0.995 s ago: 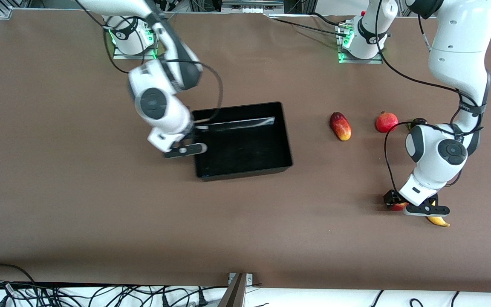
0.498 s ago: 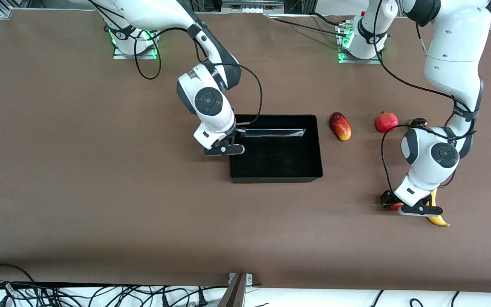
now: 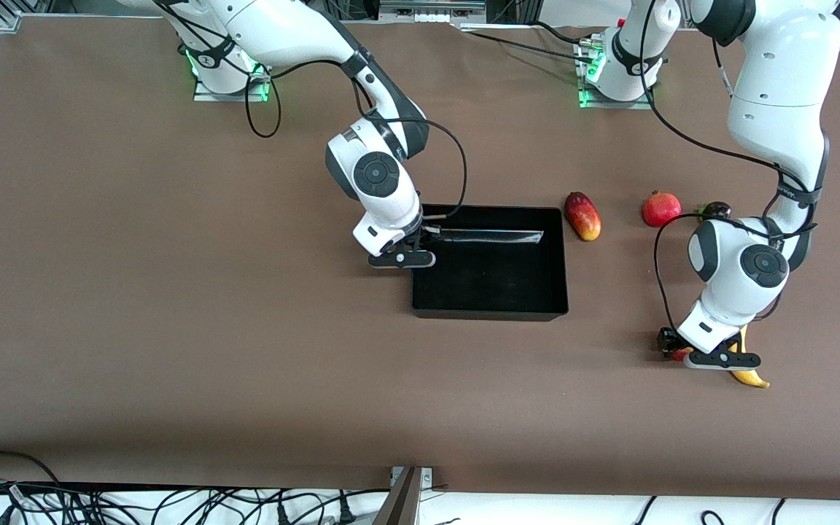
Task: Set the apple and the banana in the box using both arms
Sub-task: 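Lift the apple with the left gripper while the right gripper withdraws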
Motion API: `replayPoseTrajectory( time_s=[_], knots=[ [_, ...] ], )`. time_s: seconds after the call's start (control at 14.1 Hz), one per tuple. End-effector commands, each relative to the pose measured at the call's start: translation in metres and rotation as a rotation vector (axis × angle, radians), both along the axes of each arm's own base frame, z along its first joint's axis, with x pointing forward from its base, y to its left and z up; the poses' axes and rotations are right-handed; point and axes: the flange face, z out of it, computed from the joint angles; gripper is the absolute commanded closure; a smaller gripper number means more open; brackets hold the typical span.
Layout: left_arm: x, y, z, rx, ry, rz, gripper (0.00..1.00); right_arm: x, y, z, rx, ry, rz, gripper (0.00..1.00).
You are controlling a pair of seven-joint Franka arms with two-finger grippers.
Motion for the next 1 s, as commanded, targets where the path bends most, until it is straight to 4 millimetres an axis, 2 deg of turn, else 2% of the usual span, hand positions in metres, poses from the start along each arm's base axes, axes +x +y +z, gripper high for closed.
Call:
replayPoseTrajectory(
  time_s=[0.0, 0.07, 0.14, 0.28, 0.36, 0.43, 0.5, 0.57, 0.71, 0.85, 0.92],
  knots=[
    [0.0, -0.028, 0.066, -0.054, 0.069, 0.035, 1.0, 0.004, 0.007, 0.003, 0.026, -0.001, -0.039, 0.72],
    [-0.003, -0.046, 0.09, -0.076, 0.096, 0.05, 1.0, 0.004, 0.007, 0.005, 0.027, -0.004, -0.039, 0.42],
    [-0.007, -0.07, 0.115, -0.1, 0.127, 0.078, 1.0, 0.005, 0.007, 0.009, 0.03, -0.009, -0.029, 0.0],
    [-0.021, -0.131, 0.159, -0.159, 0.17, 0.19, 1.0, 0.013, -0.001, 0.022, 0.031, -0.022, -0.03, 0.0],
    [-0.033, -0.167, 0.175, -0.177, 0.202, 0.246, 1.0, 0.023, -0.011, 0.043, 0.041, -0.041, -0.033, 0.0],
    [-0.044, -0.198, 0.18, -0.177, 0.23, 0.293, 1.0, 0.038, -0.033, 0.062, 0.038, -0.031, -0.047, 0.0],
    [-0.053, -0.23, 0.183, -0.179, 0.238, 0.337, 1.0, 0.056, -0.067, 0.091, 0.033, -0.01, -0.057, 0.0],
    [-0.065, -0.264, 0.179, -0.181, 0.246, 0.369, 1.0, 0.074, -0.105, 0.112, 0.028, 0.012, -0.068, 0.0],
    [-0.084, -0.315, 0.169, -0.179, 0.258, 0.44, 1.0, 0.101, -0.178, 0.162, 0.035, 0.019, -0.108, 0.0],
    [-0.104, -0.357, 0.152, -0.164, 0.281, 0.459, 1.0, 0.113, -0.237, 0.207, 0.043, -0.001, -0.15, 0.0],
    [-0.115, -0.377, 0.141, -0.154, 0.295, 0.462, 1.0, 0.111, -0.265, 0.222, 0.024, 0.031, -0.164, 0.0]
  ],
)
